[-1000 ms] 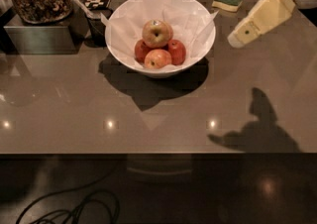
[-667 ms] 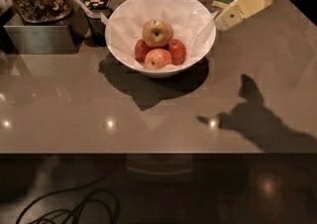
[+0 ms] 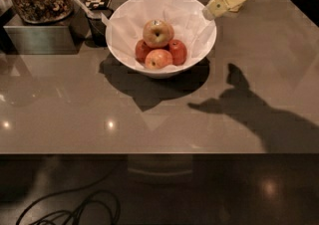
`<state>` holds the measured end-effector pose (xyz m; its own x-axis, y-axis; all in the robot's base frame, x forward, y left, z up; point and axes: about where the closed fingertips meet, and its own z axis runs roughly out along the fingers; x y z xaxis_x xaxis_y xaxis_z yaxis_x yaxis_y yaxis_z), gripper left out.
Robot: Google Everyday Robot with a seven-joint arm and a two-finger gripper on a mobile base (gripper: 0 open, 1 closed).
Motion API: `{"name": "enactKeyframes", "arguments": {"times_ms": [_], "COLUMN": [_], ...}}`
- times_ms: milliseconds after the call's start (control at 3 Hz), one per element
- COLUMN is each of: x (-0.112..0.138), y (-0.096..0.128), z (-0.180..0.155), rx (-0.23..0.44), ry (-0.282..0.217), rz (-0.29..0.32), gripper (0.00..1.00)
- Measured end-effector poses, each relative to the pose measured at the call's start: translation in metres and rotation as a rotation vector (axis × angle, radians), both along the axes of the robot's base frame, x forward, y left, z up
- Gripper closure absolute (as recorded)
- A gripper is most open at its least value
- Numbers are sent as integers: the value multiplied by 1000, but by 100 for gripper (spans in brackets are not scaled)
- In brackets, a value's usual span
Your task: Pick apple from white bowl
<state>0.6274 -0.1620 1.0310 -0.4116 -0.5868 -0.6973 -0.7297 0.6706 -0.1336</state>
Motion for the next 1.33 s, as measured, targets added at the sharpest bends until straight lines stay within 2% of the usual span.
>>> {"name": "enactKeyframes", "arguments": {"times_ms": [333,667,1000,1333], "x": [1,14,25,30], "y": [5,38,75,109], "z": [-6,-12,-22,-38], "rx": [45,111,135,153], "ry": [1,-2,12,57], "rz": [-9,23,67,111], "gripper": [0,0,0,0]}}
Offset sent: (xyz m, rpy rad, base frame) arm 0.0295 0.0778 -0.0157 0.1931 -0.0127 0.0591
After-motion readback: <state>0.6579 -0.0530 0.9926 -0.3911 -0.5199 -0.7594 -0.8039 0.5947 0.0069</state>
